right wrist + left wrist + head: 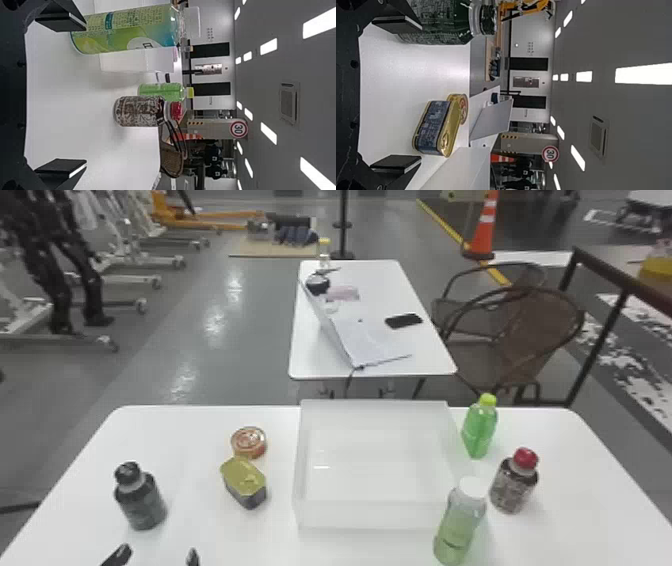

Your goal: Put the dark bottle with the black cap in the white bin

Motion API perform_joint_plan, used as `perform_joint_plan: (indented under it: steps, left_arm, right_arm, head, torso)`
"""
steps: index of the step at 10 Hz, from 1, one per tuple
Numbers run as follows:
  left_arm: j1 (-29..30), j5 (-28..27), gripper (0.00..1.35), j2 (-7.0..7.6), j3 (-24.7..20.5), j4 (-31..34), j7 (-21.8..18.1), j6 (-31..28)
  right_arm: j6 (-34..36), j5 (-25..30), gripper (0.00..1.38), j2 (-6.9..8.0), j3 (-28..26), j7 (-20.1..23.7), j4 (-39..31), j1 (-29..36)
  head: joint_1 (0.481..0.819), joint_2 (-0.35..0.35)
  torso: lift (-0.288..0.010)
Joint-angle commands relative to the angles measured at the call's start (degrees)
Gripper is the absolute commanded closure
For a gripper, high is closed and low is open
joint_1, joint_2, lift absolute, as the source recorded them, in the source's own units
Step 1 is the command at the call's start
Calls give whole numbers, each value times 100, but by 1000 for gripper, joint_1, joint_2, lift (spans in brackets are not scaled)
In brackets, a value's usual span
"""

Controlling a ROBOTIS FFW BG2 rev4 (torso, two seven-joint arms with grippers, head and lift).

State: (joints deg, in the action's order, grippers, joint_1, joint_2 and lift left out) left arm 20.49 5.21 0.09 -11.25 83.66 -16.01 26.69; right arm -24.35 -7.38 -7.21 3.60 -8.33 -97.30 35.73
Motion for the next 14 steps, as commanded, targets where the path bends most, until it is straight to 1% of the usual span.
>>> perform_joint_plan:
  steps: [1,3,4,5,8,9,10,11,12,13,14]
  left_arm:
    - [-160,-345,139,-24,-263,-16,151,-138]
    - [-520,-319,144,-24,-281,-368,414,-146]
    - [-669,-178,144,-24,-184,-552,555,-146]
    - [-784,-152,144,-24,-79,-675,810,-138]
    - [-1276,-108,144,-9,352,-1088,1733,12]
    - [-1381,-46,144,176,501,-1141,2128,-76]
    - [-1522,-29,144,273,545,-1317,2383,-32]
    - [-1601,-55,144,290,545,-1361,2682,-129]
    - [-1671,-20,144,290,528,-1466,2858,-138]
    - [-1742,42,145,290,501,-1616,2954,-111]
    - [-1759,103,176,290,484,-1686,3051,-111]
  right_arm:
    - [0,0,91,0,0,7,1,-5]
    - [0,-9,91,18,18,25,36,-31]
    - [-9,-9,91,18,35,42,45,-57]
    - [-18,0,93,35,35,60,71,-84]
    - [-114,-18,93,211,35,209,212,-189]
    - [-123,-18,93,237,27,262,238,-224]
    - [-141,-27,91,246,27,297,264,-268]
    - [-158,-44,93,246,27,324,282,-277]
    - [-158,-44,93,264,27,341,291,-286]
    - [-167,-62,93,272,18,359,299,-286]
    - [-167,-62,93,272,18,376,299,-286]
  head:
    - [549,0]
    - [549,0]
    - [549,0]
    - [549,0]
    - [549,0]
    - [549,0]
    - [549,0]
    - [549,0]
    - [549,0]
    - [549,0]
    - [549,0]
  torso:
    - [-100]
    - [-100]
    - [-100]
    - [-100]
    - [-100]
    - [-100]
    - [-100]
    - [-100]
    - [-100]
    - [-100]
    - [-100]
